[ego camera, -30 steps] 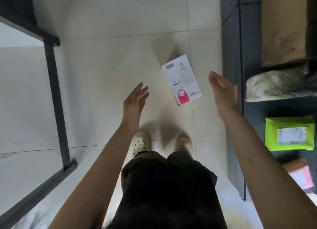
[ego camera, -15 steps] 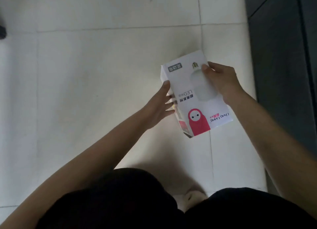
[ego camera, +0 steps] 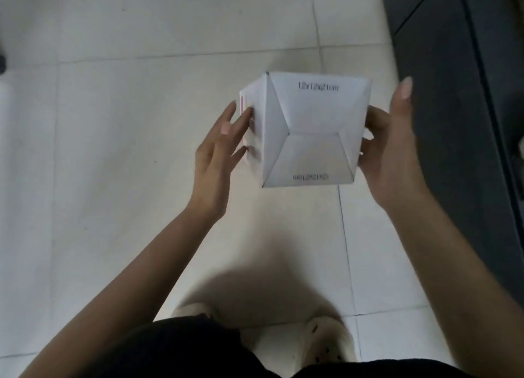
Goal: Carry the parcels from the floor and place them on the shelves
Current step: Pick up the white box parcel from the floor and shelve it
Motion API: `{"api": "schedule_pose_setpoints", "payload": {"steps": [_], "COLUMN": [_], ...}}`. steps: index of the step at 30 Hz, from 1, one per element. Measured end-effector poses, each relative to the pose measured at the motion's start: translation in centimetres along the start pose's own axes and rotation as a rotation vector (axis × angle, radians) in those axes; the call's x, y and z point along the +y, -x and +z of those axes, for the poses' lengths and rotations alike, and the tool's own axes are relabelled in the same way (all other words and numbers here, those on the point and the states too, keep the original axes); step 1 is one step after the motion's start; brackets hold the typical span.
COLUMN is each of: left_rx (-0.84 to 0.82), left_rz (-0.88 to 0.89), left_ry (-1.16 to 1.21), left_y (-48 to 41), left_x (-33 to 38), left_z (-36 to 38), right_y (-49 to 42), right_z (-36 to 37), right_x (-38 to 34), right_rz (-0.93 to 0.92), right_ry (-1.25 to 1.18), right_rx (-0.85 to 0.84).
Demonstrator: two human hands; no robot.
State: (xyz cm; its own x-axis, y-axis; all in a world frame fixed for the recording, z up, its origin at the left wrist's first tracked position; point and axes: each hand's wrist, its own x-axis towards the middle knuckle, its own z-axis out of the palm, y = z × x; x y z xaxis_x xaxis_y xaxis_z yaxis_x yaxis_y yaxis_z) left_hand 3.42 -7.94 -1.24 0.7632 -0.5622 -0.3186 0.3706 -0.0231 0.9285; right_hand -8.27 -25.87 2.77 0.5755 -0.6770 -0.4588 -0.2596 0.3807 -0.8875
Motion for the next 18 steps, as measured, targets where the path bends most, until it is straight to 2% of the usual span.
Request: {"api": "schedule_pose_setpoints", "payload": {"steps": [4, 8, 12, 16, 18], "left_rx": [0.158, 0.228, 0.189, 0.122, 0.157], "left_rz": [-0.082, -0.132, -0.206, -0.159, -0.164], "left_ry": [-0.012, -0.074, -0.095, -0.13, -0.13], "left_y": [3.3, 4.2, 5.1, 5.5, 5.0], "left_x": [-2.8, -4.7, -6.5, -6.9, -6.6], "left_z": [-1.2, -2.2, -2.0, -1.5, -1.7], "right_y": [2.8, 4.2, 5.1, 4.6, 4.1], "right_z": [0.3, 0.3, 0.8, 0.6, 0.3], "right_x": [4.5, 8.1, 10.1, 11.0, 10.9], "right_rz": [0.034, 0.071, 0.115, 0.096, 0.099], "right_ry": [-0.018, 0.021, 0.076, 0.102, 0.122], "right_rx": [-0.016, -0.159, -0.155, -0.043, -0.06]}}
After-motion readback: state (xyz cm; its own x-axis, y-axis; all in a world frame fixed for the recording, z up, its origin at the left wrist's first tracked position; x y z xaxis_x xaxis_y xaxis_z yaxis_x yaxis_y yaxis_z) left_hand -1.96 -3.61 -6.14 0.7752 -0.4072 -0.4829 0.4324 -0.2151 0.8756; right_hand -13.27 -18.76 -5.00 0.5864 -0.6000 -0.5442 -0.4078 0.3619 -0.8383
